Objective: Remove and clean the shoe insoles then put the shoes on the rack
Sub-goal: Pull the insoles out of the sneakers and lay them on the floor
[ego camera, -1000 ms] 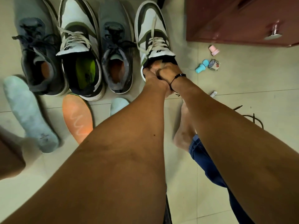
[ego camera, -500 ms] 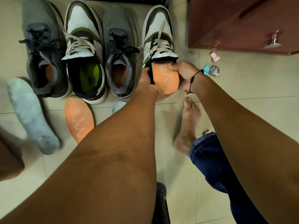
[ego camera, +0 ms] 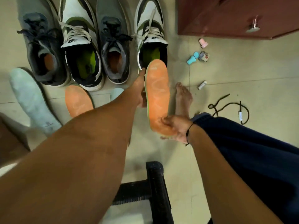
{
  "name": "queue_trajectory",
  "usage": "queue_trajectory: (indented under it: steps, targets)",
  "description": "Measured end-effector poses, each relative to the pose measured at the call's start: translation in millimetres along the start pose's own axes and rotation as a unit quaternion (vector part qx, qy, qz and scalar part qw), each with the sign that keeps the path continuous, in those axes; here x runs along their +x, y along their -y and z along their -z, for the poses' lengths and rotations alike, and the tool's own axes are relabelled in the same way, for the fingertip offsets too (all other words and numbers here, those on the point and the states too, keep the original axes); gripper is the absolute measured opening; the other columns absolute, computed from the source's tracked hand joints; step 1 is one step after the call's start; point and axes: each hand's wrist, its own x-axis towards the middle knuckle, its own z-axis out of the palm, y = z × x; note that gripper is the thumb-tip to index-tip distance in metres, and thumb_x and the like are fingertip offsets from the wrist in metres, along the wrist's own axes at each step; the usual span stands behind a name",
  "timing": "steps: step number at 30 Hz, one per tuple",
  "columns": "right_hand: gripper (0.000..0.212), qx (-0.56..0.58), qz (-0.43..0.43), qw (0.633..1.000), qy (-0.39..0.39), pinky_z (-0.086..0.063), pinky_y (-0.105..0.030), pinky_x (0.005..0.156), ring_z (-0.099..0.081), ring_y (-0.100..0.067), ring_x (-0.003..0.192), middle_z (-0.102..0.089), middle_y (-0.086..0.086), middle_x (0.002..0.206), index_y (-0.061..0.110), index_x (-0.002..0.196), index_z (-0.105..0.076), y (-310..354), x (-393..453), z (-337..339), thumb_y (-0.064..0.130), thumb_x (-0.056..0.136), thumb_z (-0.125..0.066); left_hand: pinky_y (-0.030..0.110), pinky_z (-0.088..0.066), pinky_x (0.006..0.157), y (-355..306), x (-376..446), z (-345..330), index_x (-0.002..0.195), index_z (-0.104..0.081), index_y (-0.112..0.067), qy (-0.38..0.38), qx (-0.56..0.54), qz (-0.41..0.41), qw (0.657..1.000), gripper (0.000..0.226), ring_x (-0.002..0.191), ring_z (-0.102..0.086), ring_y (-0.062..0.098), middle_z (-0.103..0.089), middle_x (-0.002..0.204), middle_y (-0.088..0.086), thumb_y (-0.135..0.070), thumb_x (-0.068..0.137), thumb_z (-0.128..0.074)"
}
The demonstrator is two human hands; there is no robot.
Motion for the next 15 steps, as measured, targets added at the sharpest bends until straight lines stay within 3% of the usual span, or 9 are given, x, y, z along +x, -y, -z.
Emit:
queue_trajectory:
  steps: [2, 4, 6, 8, 11, 13, 15]
  targets:
    - [0.016, -0.071, -0.043, 0.996, -0.026, -0.050, -0.029, 0.066, -0.061, -0.017, 0.072, -0.065, -0.006, 0.084, 0.009, 0.092, -0.058, -37.8, 5.6, -8.1, 0.013, 0.098, -0.043, 0.040, -0.051, 0.085, 32.0, -23.1, 19.8, 0.113, -0.062, -0.010, -0.035, 0.016, 0.019, 0.999, 0.088, 0.098, -0.065, 0.029, -0.067, 0.107, 0.007, -0.084, 0.068, -0.045]
    - [0.018, -0.182, -0.085, 0.979, -0.026, -0.045, -0.036, 0.077, -0.056, -0.025, 0.085, -0.058, -0.012, 0.099, 0.005, 0.108, -0.054, -66.7, 8.0, -12.5, 0.010, 0.097, -0.041, 0.040, -0.048, 0.083, 61.9, -47.3, 35.4, 0.105, -0.061, -0.014, -0.035, 0.026, 0.030, 0.999, 0.073, 0.088, -0.062, 0.027, -0.066, 0.097, 0.009, -0.078, 0.079, -0.039]
    - [0.021, -0.219, -0.099, 0.970, -0.039, -0.045, -0.035, 0.072, -0.054, -0.025, 0.079, -0.056, -0.012, 0.092, 0.006, 0.107, -0.053, -84.0, 3.2, -20.9, 0.006, 0.096, -0.036, 0.041, -0.044, 0.089, 91.2, -66.5, 48.9, 0.099, -0.058, -0.014, -0.040, 0.061, 0.035, 0.997, 0.062, 0.080, -0.057, 0.023, -0.061, 0.089, 0.007, -0.071, 0.085, -0.036]
    - [0.022, -0.204, -0.077, 0.973, -0.077, -0.046, -0.031, 0.066, -0.054, -0.022, 0.073, -0.058, -0.011, 0.088, 0.006, 0.102, -0.055, -90.6, 3.7, -29.2, 0.005, 0.096, -0.033, 0.041, -0.042, 0.092, 114.9, -77.8, 59.1, 0.109, -0.054, -0.012, -0.031, 0.082, 0.034, 0.996, 0.060, 0.079, -0.056, 0.022, -0.058, 0.089, 0.007, -0.066, 0.089, -0.037]
    - [0.026, -0.190, -0.026, 0.971, -0.142, -0.049, -0.033, 0.074, -0.056, -0.025, 0.089, -0.056, -0.014, 0.110, 0.004, 0.113, -0.053, -86.4, 10.0, -37.1, 0.008, 0.095, -0.036, 0.036, -0.047, 0.079, 144.3, -95.0, 63.9, 0.130, -0.045, -0.012, -0.017, 0.078, 0.024, 0.997, 0.062, 0.081, -0.058, 0.021, -0.060, 0.093, 0.007, -0.060, 0.091, -0.040]
    - [0.028, -0.198, 0.019, 0.966, -0.164, -0.043, -0.032, 0.075, -0.050, -0.024, 0.092, -0.049, -0.015, 0.106, 0.003, 0.118, -0.051, -72.8, -1.2, -43.6, 0.006, 0.096, -0.033, 0.033, -0.046, 0.069, 156.5, -104.7, 58.9, 0.130, -0.047, -0.010, -0.001, 0.069, 0.013, 0.998, 0.058, 0.079, -0.059, 0.019, -0.061, 0.092, 0.007, -0.055, 0.094, -0.039]
    - [0.025, -0.215, 0.033, 0.961, -0.169, -0.043, -0.031, 0.072, -0.051, -0.023, 0.081, -0.050, -0.016, 0.091, -0.004, 0.110, -0.052, -65.4, -5.2, -42.1, 0.004, 0.096, -0.033, 0.034, -0.045, 0.076, 164.0, -111.6, 53.4, 0.131, -0.048, -0.011, 0.010, 0.065, 0.001, 0.998, 0.055, 0.089, -0.059, 0.020, -0.062, 0.101, 0.007, -0.051, 0.096, -0.036]
